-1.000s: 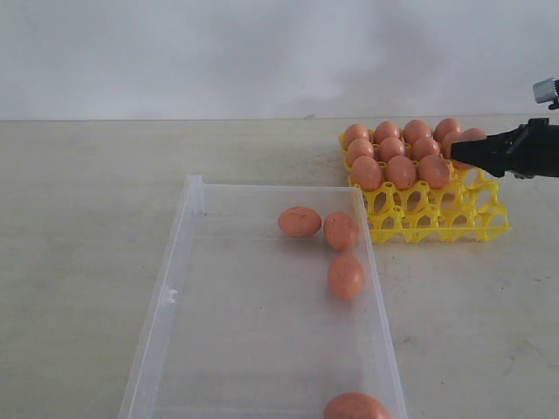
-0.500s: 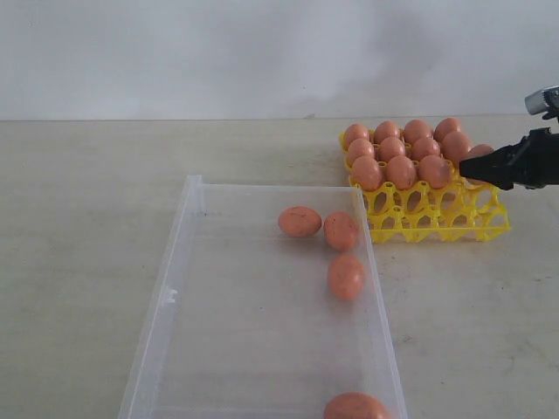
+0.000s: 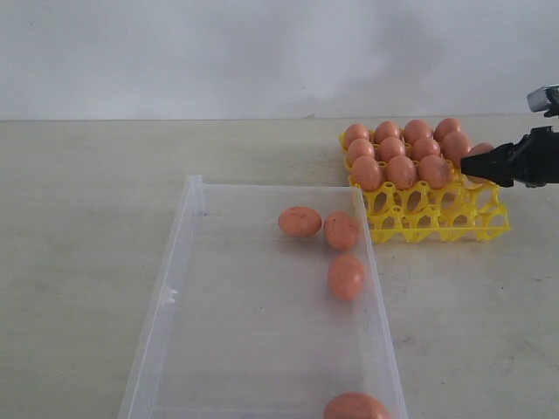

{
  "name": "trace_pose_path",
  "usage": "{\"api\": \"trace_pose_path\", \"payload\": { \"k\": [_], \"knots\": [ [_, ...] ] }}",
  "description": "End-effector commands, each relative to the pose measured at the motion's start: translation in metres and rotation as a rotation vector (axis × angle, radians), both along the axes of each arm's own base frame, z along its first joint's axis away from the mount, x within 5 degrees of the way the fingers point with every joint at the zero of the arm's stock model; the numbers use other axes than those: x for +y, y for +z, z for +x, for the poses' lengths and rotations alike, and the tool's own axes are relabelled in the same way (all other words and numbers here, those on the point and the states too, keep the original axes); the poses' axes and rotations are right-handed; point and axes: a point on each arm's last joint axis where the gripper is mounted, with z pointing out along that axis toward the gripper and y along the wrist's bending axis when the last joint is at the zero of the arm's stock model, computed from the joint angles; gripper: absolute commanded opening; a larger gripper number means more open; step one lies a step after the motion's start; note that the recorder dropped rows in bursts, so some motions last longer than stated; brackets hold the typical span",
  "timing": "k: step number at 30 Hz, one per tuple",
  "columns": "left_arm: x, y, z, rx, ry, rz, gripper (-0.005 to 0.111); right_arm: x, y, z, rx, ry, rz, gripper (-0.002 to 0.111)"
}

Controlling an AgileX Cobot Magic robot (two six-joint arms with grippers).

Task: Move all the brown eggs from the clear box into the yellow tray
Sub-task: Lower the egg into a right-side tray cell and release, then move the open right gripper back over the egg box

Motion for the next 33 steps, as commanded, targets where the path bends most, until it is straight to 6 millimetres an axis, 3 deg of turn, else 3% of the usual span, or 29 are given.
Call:
{"api": "trace_pose_path", "payload": {
  "k": [1, 9, 12, 15, 17, 18, 20, 22, 24, 31, 33],
  "knots": [
    [0.000, 0.000, 0.000, -0.006, 0.003, 0.000, 0.004, -0.001, 0.006, 0.001, -0.017, -0.005, 0.000, 0.049],
    [0.000, 0.000, 0.000, -0.006, 0.003, 0.000, 0.004, -0.002, 0.006, 0.002, 0.004, -0.045, 0.039, 0.049],
    [0.000, 0.000, 0.000, -0.006, 0.003, 0.000, 0.004, 0.002, 0.016, 0.002, -0.029, -0.022, 0.097, 0.049],
    [0.000, 0.000, 0.000, -0.006, 0.003, 0.000, 0.004, 0.008, 0.060, 0.002, -0.147, -0.031, 0.248, 0.049],
    [0.000, 0.000, 0.000, -0.006, 0.003, 0.000, 0.004, 0.011, 0.100, -0.001, -0.279, -0.033, 0.343, 0.049],
    [0.000, 0.000, 0.000, -0.006, 0.003, 0.000, 0.004, 0.014, 0.130, -0.006, -0.380, -0.020, 0.392, 0.049],
    [0.000, 0.000, 0.000, -0.006, 0.003, 0.000, 0.004, 0.019, 0.172, -0.018, -0.494, -0.002, 0.392, 0.048],
    [0.000, 0.000, 0.000, -0.006, 0.003, 0.000, 0.004, 0.024, 0.196, -0.027, -0.537, 0.012, 0.347, 0.045],
    [0.000, 0.000, 0.000, -0.006, 0.003, 0.000, 0.004, 0.029, 0.209, -0.035, -0.547, 0.037, 0.287, 0.039],
    [0.000, 0.000, 0.000, -0.005, 0.003, 0.000, 0.004, 0.059, 0.244, -0.067, -0.547, 0.208, 0.029, 0.000],
    [0.000, 0.000, 0.000, -0.005, 0.003, 0.000, 0.004, 0.071, 0.251, -0.070, -0.554, 0.238, -0.004, 0.000]
  ]
}}
